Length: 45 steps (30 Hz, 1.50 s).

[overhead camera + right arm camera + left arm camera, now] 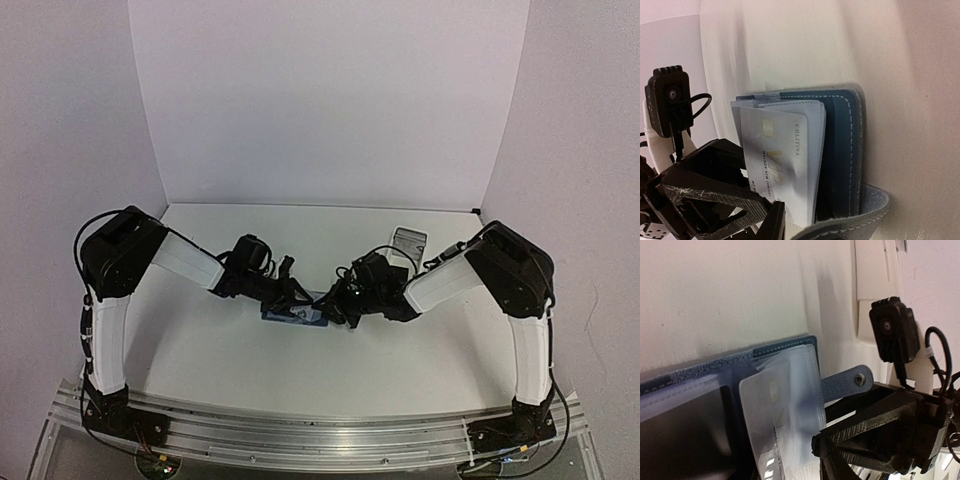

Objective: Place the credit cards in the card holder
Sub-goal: Insert the credit card into the card holder.

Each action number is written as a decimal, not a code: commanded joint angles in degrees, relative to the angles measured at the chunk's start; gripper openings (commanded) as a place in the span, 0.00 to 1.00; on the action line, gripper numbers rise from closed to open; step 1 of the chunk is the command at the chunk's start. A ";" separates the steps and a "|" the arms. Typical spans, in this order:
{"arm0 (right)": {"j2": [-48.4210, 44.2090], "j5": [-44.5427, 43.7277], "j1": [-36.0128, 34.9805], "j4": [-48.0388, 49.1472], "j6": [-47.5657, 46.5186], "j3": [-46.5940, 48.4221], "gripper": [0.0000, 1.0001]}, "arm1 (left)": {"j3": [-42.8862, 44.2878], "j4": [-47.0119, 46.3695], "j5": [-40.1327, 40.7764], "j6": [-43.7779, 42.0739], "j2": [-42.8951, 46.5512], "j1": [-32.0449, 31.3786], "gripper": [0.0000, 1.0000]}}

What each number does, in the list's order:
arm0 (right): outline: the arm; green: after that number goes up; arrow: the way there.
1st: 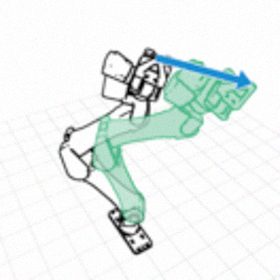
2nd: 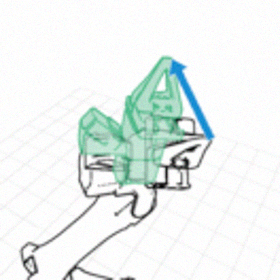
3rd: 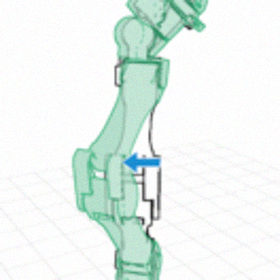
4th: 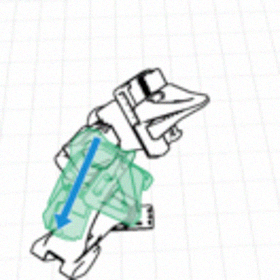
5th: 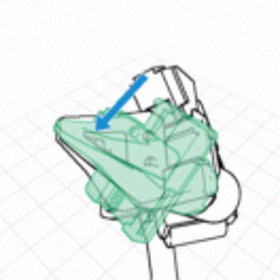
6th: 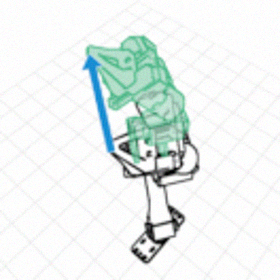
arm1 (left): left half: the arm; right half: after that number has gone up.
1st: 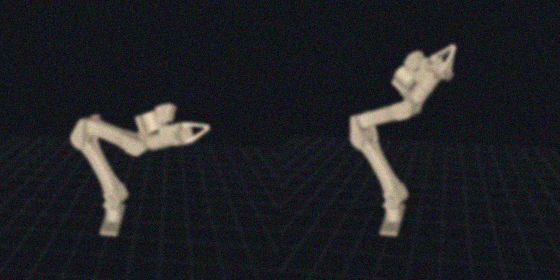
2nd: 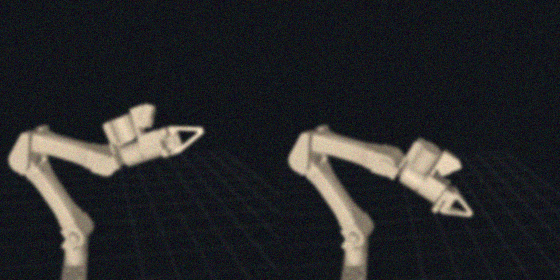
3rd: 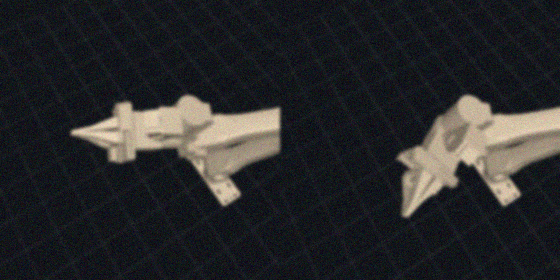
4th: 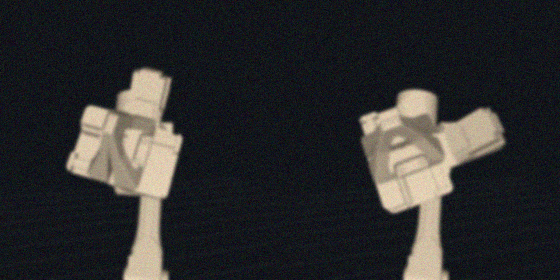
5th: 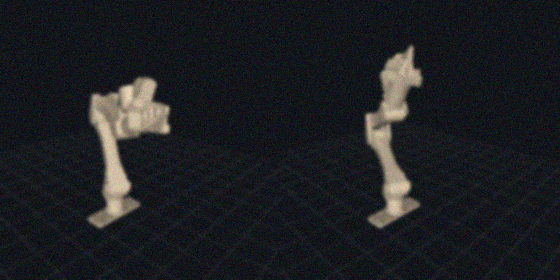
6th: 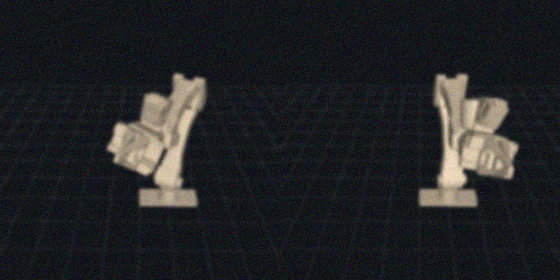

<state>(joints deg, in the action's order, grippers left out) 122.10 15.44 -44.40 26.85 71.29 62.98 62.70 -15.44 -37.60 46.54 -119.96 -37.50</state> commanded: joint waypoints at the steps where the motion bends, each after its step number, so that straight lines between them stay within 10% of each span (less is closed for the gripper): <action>1: -1.70 -5.08 -0.20 -2.10 0.76 -1.98 0.19 | 6.73 24.00 -1.09 -11.28 0.43 0.88 0.35; 16: -8.62 -12.33 -0.55 -18.78 -6.46 4.52 0.44 | 21.64 41.66 0.04 -22.45 2.95 2.70 0.48; 24: -4.85 -25.58 -5.70 -44.39 -16.99 23.37 0.96 | 20.31 45.14 7.50 -22.73 8.28 6.97 0.71; 30: 7.07 -33.52 -8.00 -61.68 -23.97 41.71 0.98 | 14.03 42.74 11.71 -20.82 9.61 7.60 0.91; 45: 15.63 -34.87 -8.22 -67.46 -29.46 50.27 0.98 | 0.33 25.26 6.44 -15.35 9.04 7.11 0.85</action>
<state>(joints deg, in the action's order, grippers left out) 135.72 -17.82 -52.90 -37.23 44.07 111.44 66.22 15.81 -30.48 30.28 -111.04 -29.67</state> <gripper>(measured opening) 0.983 0.847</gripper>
